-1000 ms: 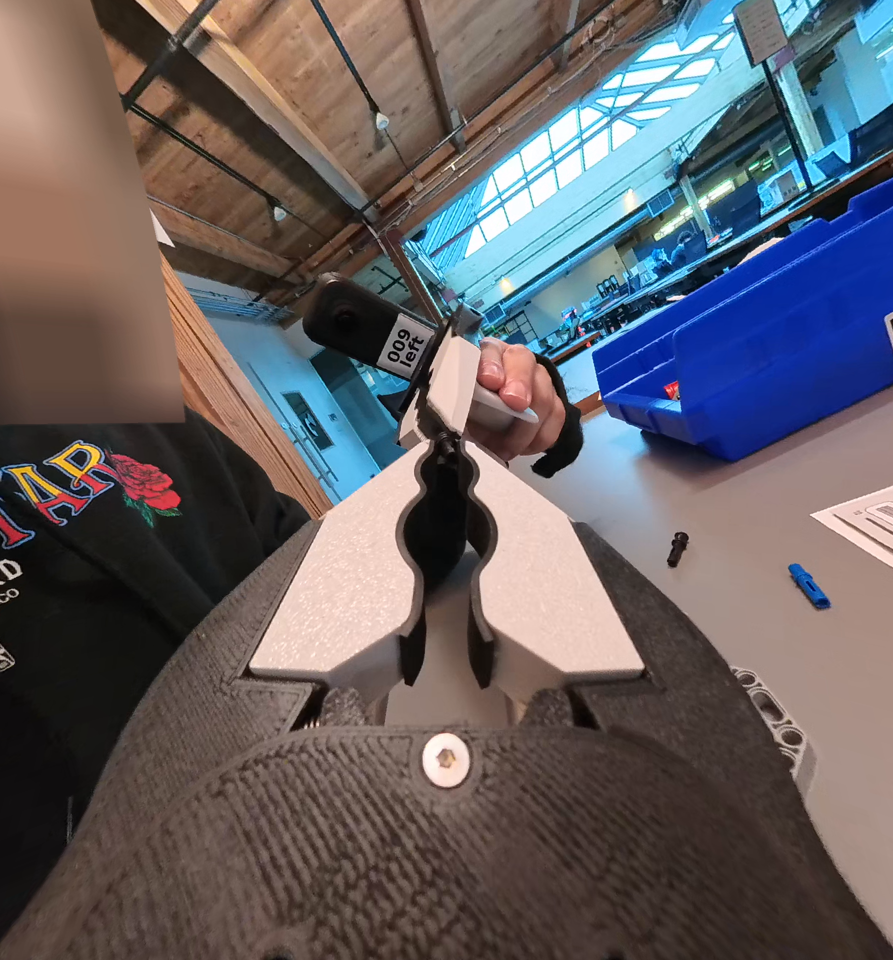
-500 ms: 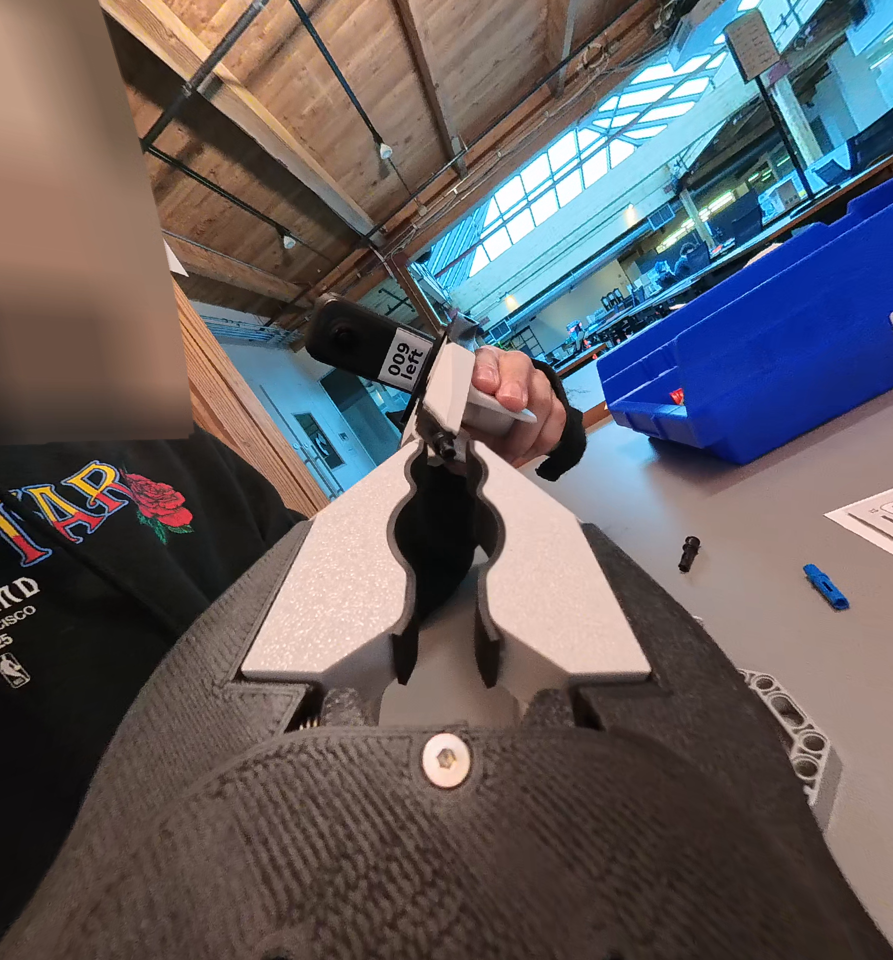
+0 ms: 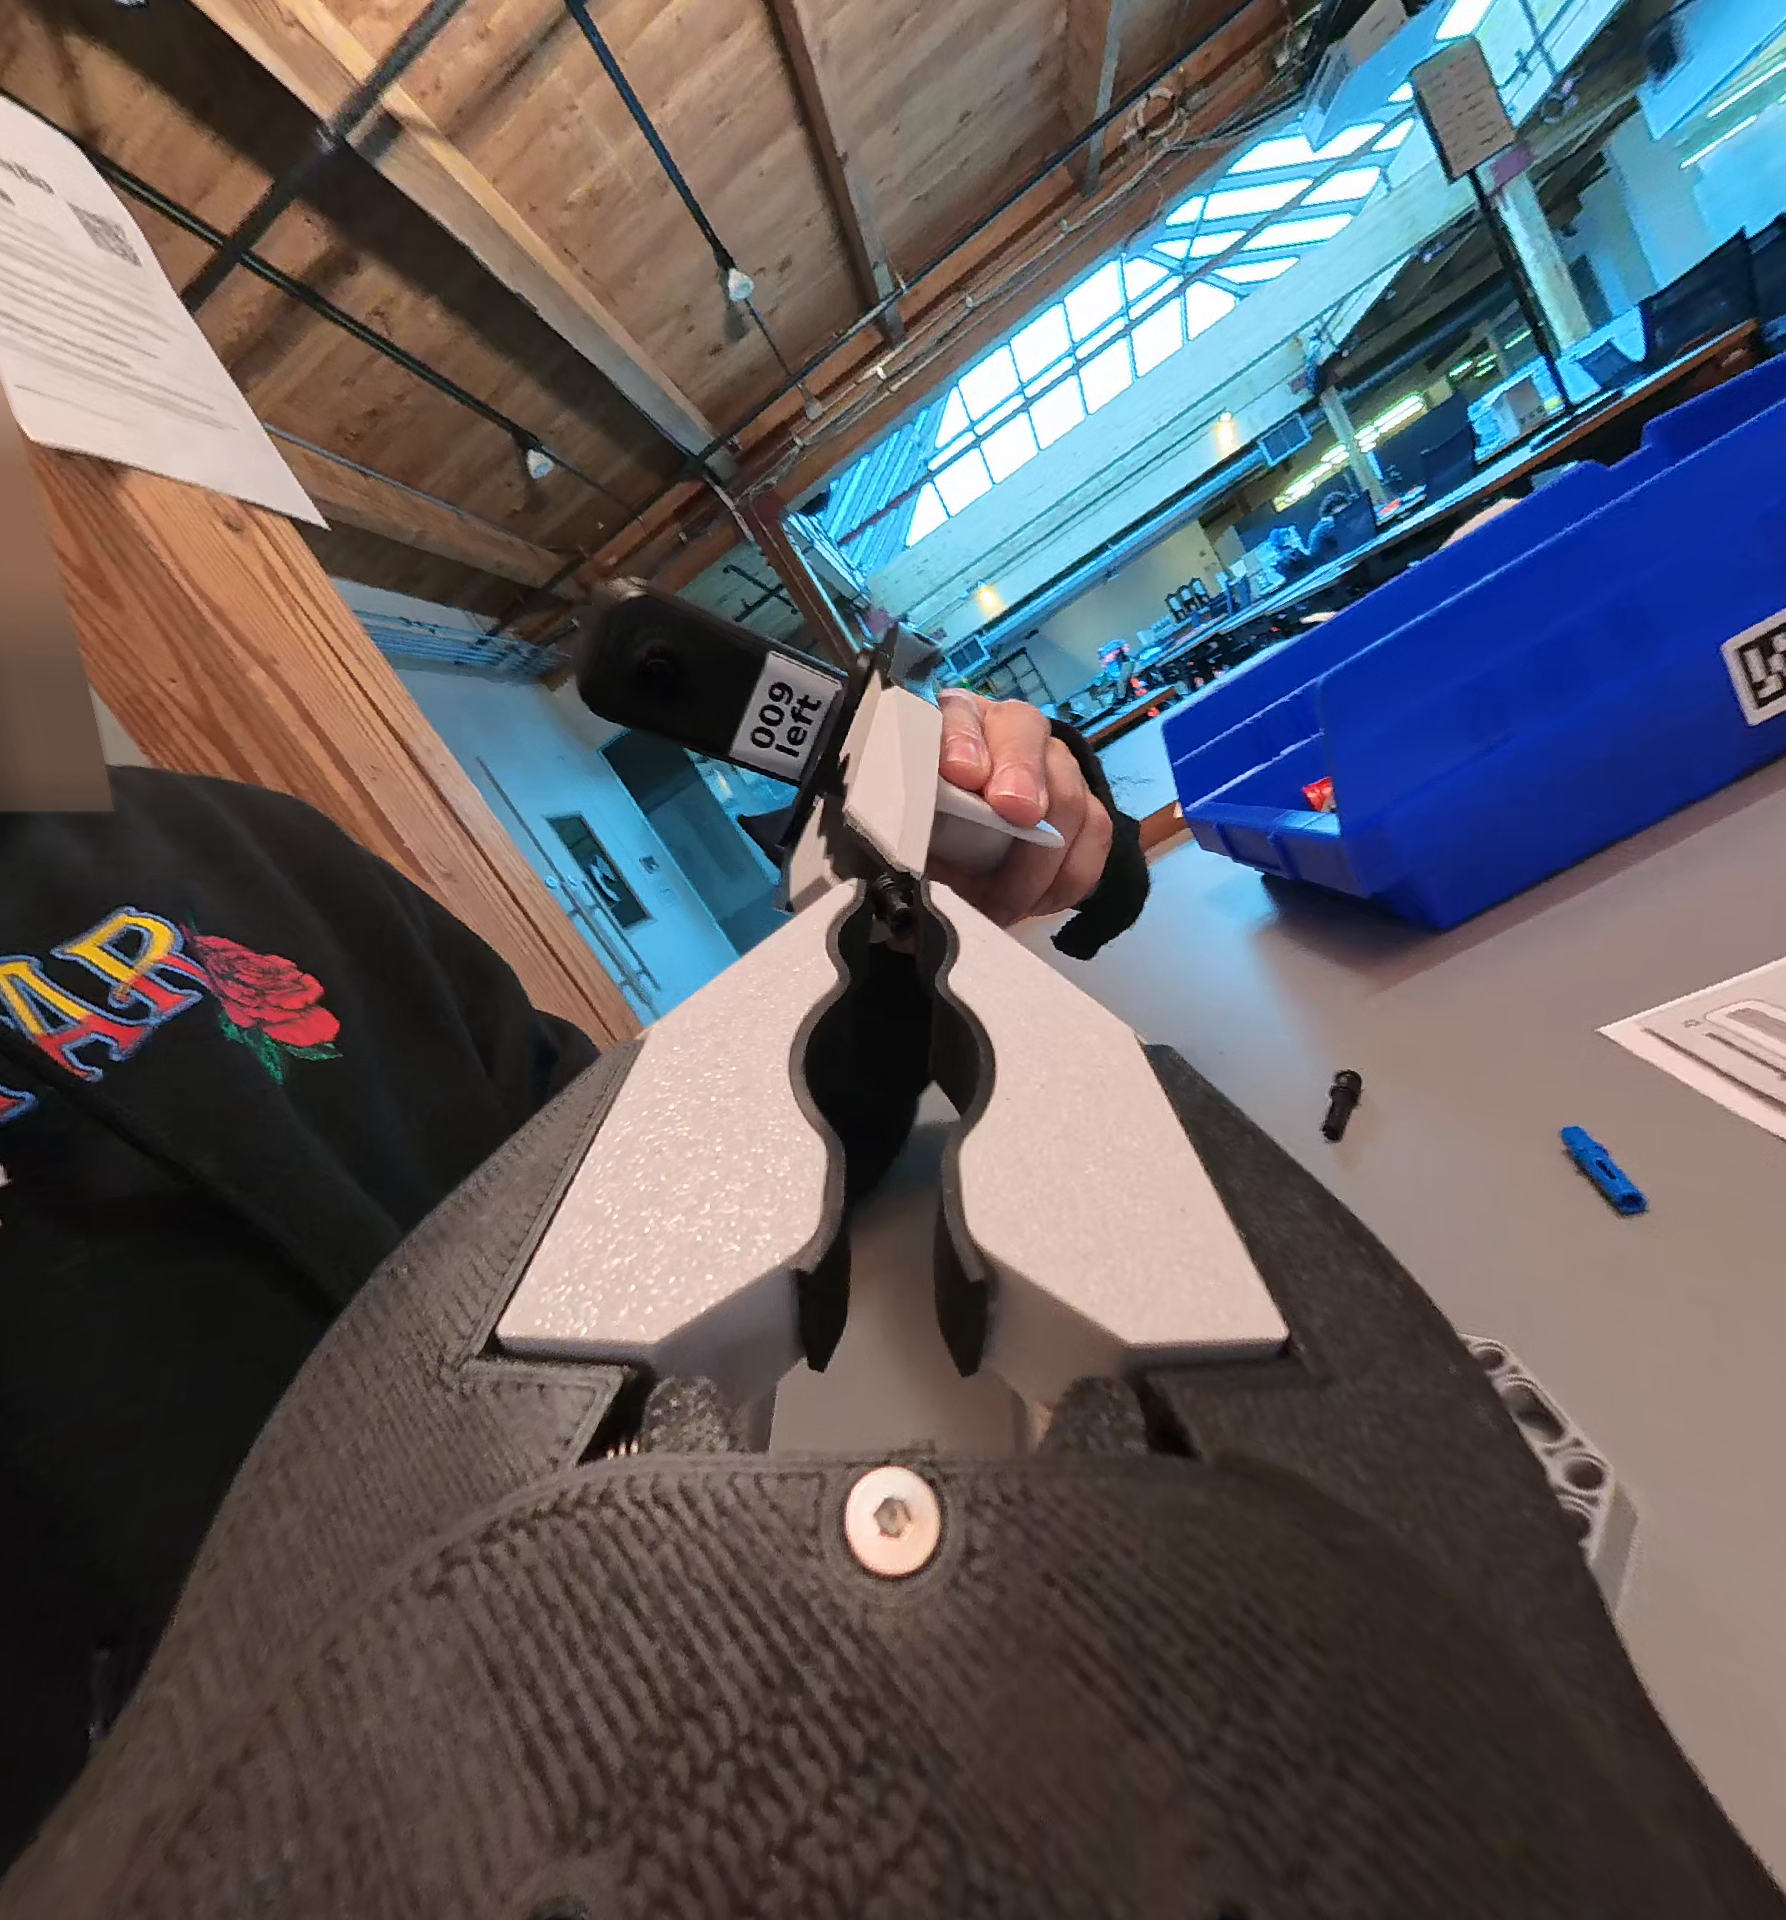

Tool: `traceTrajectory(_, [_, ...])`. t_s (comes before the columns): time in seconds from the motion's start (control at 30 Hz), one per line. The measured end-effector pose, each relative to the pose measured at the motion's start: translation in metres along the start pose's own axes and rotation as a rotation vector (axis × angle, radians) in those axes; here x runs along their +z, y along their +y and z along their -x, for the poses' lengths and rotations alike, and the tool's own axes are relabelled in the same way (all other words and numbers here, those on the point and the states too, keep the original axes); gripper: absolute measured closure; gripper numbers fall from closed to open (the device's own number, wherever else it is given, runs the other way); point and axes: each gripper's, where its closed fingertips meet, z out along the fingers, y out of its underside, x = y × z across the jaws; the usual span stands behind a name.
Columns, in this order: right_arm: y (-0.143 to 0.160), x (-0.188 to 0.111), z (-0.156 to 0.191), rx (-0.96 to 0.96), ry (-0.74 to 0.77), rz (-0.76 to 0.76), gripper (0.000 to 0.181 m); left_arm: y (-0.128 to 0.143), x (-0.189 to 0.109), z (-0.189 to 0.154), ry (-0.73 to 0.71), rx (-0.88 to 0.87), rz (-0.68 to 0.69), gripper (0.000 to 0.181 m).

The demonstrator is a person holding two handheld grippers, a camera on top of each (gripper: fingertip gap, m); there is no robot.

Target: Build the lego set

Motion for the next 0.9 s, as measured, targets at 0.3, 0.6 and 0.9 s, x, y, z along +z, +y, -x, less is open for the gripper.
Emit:
traceTrajectory(0.3, [-0.001,-0.001,-0.003,-0.028,0.029,0.011,0.178,0.002,0.002,0.003,-0.013,-0.033,-0.007,0.176])
traceTrajectory(0.6, [-0.016,-0.005,-0.009,-0.291,0.202,-0.063,0.177,0.009,-0.009,0.011,-0.030,-0.252,0.075,0.150])
traceTrajectory(0.9, [-0.024,-0.011,-0.013,-0.292,0.231,-0.113,0.177,0.088,-0.009,-0.025,0.128,-0.462,0.484,0.174])
